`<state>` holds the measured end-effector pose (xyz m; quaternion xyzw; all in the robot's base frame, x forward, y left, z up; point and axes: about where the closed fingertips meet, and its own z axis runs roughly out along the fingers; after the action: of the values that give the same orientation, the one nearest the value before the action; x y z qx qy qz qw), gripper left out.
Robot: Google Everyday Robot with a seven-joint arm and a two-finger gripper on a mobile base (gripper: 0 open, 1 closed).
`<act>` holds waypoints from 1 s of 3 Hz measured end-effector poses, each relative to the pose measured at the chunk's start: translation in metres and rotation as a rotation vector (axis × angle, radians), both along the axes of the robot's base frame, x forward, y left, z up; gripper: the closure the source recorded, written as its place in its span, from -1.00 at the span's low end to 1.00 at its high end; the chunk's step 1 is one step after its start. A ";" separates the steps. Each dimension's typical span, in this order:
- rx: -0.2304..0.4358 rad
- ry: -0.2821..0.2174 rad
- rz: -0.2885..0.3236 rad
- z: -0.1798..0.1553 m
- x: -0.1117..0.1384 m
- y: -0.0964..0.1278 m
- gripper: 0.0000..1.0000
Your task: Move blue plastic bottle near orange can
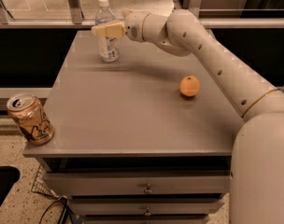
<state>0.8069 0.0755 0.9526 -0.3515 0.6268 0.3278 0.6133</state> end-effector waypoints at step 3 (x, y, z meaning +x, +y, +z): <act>0.001 0.002 0.013 -0.001 -0.001 0.009 0.73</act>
Offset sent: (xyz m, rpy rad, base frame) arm -0.0002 0.0025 0.0000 0.0008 -0.0002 0.0032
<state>0.8054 0.0848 0.9517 -0.3547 0.6247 0.3324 0.6110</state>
